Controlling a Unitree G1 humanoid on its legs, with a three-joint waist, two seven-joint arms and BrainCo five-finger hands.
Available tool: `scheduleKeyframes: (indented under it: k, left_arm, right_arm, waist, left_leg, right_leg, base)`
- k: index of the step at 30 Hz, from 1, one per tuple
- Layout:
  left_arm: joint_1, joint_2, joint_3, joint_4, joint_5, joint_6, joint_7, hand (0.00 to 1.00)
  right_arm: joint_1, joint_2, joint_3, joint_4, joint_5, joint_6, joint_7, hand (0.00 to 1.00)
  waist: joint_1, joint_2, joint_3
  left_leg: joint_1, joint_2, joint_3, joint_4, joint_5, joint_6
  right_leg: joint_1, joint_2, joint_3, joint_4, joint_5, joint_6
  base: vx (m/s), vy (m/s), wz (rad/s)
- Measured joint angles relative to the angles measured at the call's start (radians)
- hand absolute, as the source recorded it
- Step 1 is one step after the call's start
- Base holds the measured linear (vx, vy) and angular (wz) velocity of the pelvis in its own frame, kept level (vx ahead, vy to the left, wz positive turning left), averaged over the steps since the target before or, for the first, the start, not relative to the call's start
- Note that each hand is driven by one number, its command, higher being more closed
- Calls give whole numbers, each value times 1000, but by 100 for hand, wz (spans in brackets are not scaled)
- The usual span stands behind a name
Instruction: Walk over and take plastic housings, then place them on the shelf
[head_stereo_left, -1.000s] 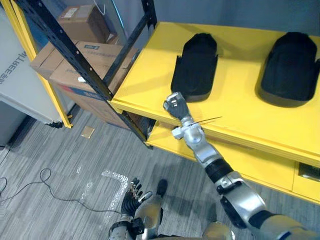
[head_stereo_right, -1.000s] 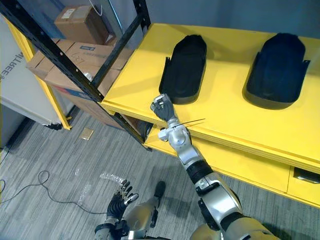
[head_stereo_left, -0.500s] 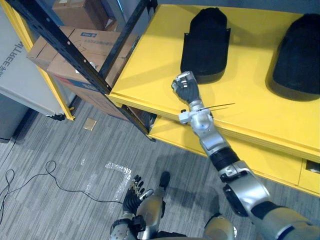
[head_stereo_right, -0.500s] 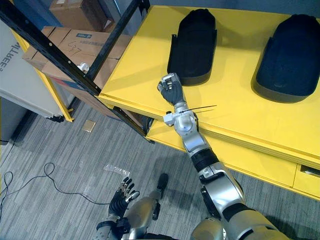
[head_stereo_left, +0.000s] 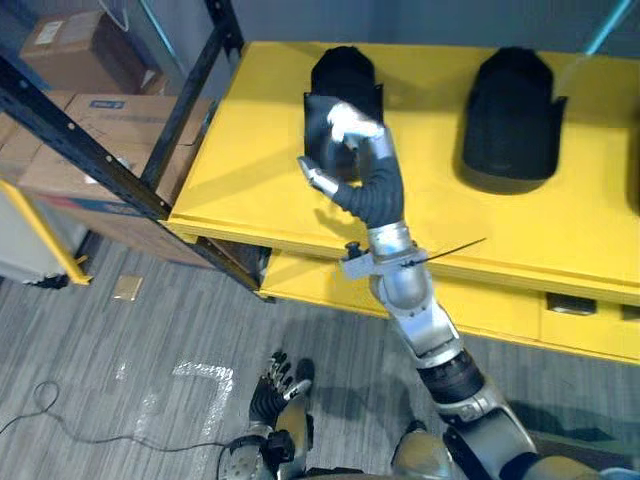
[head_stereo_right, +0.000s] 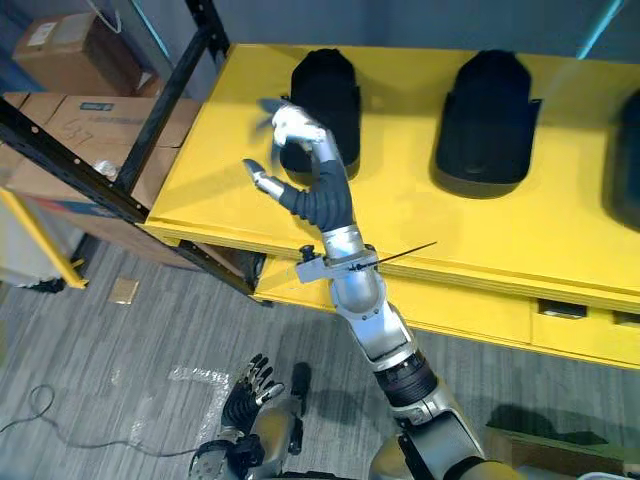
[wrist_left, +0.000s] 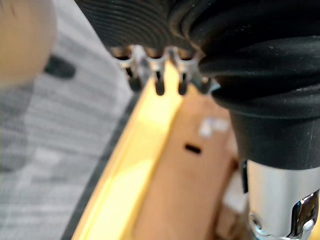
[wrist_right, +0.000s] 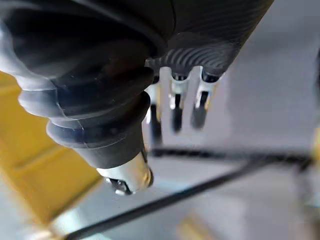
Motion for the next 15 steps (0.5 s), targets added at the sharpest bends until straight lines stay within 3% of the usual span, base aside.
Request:
scheduleKeyframes:
  k: [1,4,15]
  left_arm:
    - [1,0,-6,2,0,0,10,0]
    - [2,3,-18,7,1,-3,15,0]
    - [1,5,-79,79,31,-27,47,0]
  right_arm:
    - [8,-2,-19,33,18,45,-15,0]
    - [12,-13,-44,108,27,106,-18,0]
    - [11,-8,-73,380,57,206,-135,0]
  waist:
    - [-2,-4,-3]
    - [-9,2,-13]
    - [-1,19,-105]
  left_leg:
    - [1,2,6,0,0,0]
    - [0,0,10,0,1,1]
    - [18,13,6,-1,3,-2]
  right_leg:
    - [0,3,4,-10,9,2]
    - [2,3,8,-23,20,3]
    - [36,20,8,-47,27,0]
  base:
    - [-37,14,-17]
    - [-34,19,-7]
    - [-13,-4,0]
